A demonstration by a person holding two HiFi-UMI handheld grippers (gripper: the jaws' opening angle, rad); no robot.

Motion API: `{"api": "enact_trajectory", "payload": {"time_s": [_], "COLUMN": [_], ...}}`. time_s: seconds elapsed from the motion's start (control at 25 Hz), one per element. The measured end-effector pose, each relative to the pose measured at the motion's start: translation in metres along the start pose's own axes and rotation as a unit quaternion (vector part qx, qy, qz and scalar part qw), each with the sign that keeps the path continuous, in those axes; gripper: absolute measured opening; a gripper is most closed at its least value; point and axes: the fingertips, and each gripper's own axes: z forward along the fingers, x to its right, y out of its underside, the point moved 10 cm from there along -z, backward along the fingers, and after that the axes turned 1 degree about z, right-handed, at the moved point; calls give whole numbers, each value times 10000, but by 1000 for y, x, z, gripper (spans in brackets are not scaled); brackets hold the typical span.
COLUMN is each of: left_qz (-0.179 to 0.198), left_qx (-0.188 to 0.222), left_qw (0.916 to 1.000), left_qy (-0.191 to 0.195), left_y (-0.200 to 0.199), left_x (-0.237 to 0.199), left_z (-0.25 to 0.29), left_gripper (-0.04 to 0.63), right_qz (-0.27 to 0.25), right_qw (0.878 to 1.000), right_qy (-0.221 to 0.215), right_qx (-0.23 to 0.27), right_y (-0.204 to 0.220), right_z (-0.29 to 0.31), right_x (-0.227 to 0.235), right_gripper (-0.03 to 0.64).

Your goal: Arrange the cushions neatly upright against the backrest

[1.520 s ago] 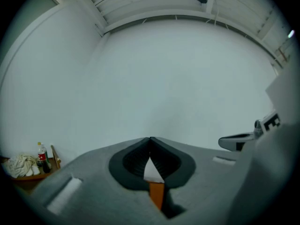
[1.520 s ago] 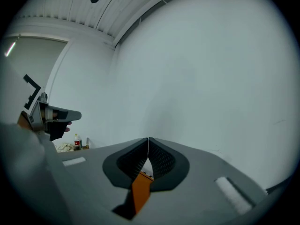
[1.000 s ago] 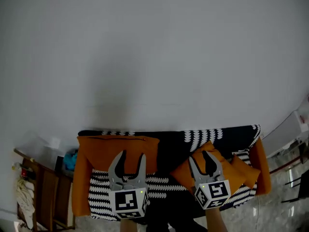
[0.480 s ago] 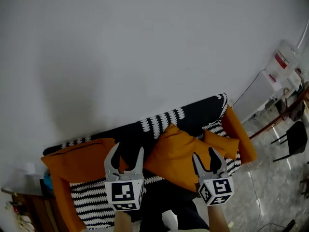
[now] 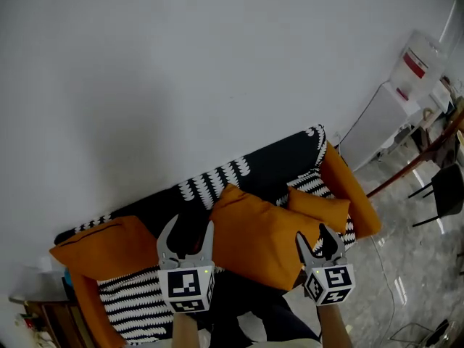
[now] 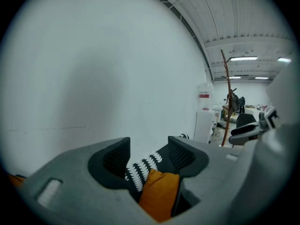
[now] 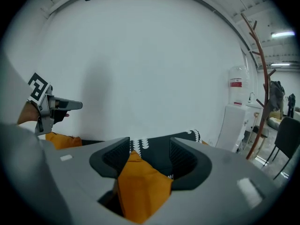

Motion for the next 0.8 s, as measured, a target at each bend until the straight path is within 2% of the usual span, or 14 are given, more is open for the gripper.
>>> {"api": "enact_trajectory", "payload": {"time_s": [0.4, 0.8], "left_qz": [383, 682], "left_qx": [-528, -1175], "left_qw": [9978, 9898], "left_qy": [119, 440], "left_y": [20, 56], "left_x": [47, 71], "left_z": [87, 164], "left_gripper": [264, 278], "right_qz": [218, 553], "right_qw": [9983, 9929], "right_qy": [295, 453], "right_qx": [-454, -955], "right_y": [36, 88], "right_z": [27, 64], "right_x": [97, 149], "right_gripper": [270, 279]}}
